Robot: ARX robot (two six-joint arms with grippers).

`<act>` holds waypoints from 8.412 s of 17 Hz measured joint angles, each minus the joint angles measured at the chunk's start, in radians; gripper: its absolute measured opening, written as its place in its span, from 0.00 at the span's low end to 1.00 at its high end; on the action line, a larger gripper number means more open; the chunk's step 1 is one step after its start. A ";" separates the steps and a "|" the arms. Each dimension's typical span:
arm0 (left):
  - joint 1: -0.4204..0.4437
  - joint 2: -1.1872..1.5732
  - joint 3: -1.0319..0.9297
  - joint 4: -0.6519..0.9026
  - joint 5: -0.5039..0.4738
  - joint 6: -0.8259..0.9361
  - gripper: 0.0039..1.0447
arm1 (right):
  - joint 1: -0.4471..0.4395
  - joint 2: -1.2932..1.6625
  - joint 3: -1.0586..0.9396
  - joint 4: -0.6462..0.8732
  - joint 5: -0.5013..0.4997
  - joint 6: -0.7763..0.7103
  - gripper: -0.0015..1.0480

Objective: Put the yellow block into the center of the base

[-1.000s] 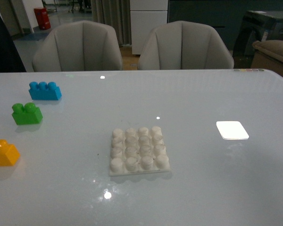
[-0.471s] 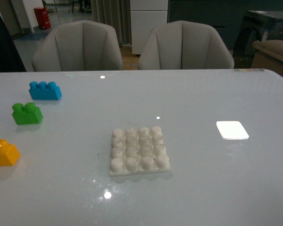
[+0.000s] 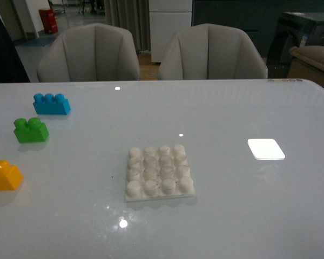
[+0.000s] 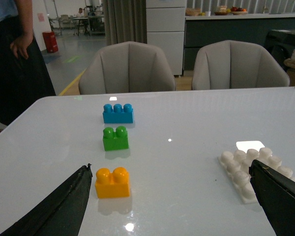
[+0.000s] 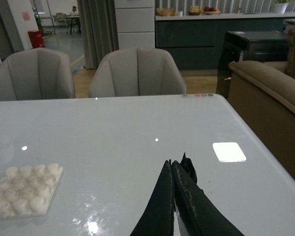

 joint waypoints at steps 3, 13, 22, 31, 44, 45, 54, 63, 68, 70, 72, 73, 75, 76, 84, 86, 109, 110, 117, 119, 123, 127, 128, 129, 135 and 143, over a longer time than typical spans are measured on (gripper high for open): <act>0.000 0.000 0.000 0.000 0.000 0.000 0.94 | 0.094 -0.065 -0.029 -0.027 0.115 0.000 0.02; 0.000 0.000 0.000 0.000 0.000 0.000 0.94 | 0.154 -0.339 -0.089 -0.223 0.161 -0.003 0.02; 0.000 0.000 0.000 0.000 0.000 0.000 0.94 | 0.154 -0.340 -0.093 -0.237 0.160 -0.004 0.48; 0.000 0.000 0.000 0.000 0.000 0.000 0.94 | 0.154 -0.340 -0.093 -0.237 0.160 -0.003 0.94; 0.190 0.836 0.245 0.243 0.135 -0.024 0.94 | 0.154 -0.340 -0.093 -0.237 0.160 -0.004 0.94; 0.211 0.991 0.312 0.360 0.176 0.013 0.94 | 0.154 -0.340 -0.093 -0.237 0.160 -0.004 0.94; 0.253 1.706 0.705 0.439 0.254 0.194 0.94 | 0.154 -0.340 -0.093 -0.237 0.160 -0.004 0.94; 0.286 1.849 0.763 0.420 0.356 0.220 0.94 | 0.154 -0.340 -0.093 -0.237 0.160 -0.004 0.94; 0.275 1.938 0.763 0.477 0.300 0.174 0.94 | 0.154 -0.340 -0.093 -0.237 0.160 -0.004 0.94; 0.261 1.976 0.772 0.514 0.281 0.163 0.94 | 0.154 -0.340 -0.093 -0.237 0.160 -0.004 0.94; 0.257 2.041 0.795 0.581 0.271 0.163 0.94 | 0.154 -0.340 -0.093 -0.237 0.160 -0.004 0.94; 0.256 2.045 0.795 0.587 0.278 0.163 0.94 | 0.154 -0.340 -0.093 -0.237 0.160 -0.004 0.94; 0.256 2.049 0.795 0.591 0.282 0.164 0.94 | 0.154 -0.340 -0.093 -0.237 0.160 -0.004 0.94; 0.256 2.050 0.795 0.595 0.282 0.164 0.94 | 0.154 -0.340 -0.093 -0.237 0.160 -0.004 0.94; 0.256 2.051 0.795 0.602 0.286 0.164 0.57 | 0.154 -0.340 -0.093 -0.237 0.160 -0.004 0.94; 0.256 2.050 0.795 0.602 0.286 0.164 0.57 | 0.154 -0.340 -0.093 -0.237 0.160 -0.004 0.94; -0.434 1.604 0.686 0.367 -0.163 -0.237 0.57 | 0.154 -0.340 -0.093 -0.237 0.160 -0.004 0.94; -0.478 1.645 0.726 0.371 -0.183 -0.261 0.57 | 0.154 -0.340 -0.093 -0.237 0.160 -0.004 0.94; -0.633 1.930 0.975 0.311 -0.327 -0.374 0.56 | 0.154 -0.340 -0.093 -0.237 0.160 -0.004 0.94; -0.625 1.986 1.025 0.319 -0.364 -0.380 0.56 | 0.154 -0.340 -0.093 -0.237 0.160 -0.004 0.94; -0.599 2.068 1.091 0.304 -0.386 -0.381 0.56 | 0.154 -0.340 -0.093 -0.237 0.160 -0.004 0.94; -0.596 2.110 1.106 0.327 -0.396 -0.388 0.56 | 0.154 -0.340 -0.093 -0.237 0.160 -0.004 0.94; -0.596 2.112 1.106 0.329 -0.399 -0.389 0.56 | 0.154 -0.340 -0.093 -0.237 0.160 -0.004 0.94; -0.596 2.116 1.106 0.336 -0.403 -0.390 0.56 | 0.154 -0.340 -0.093 -0.237 0.160 -0.004 0.94; -0.583 2.124 1.098 0.363 -0.404 -0.389 0.56 | 0.154 -0.340 -0.093 -0.237 0.160 -0.004 0.94; -0.576 2.119 1.052 0.373 -0.384 -0.393 0.56 | 0.154 -0.340 -0.093 -0.237 0.160 -0.004 0.94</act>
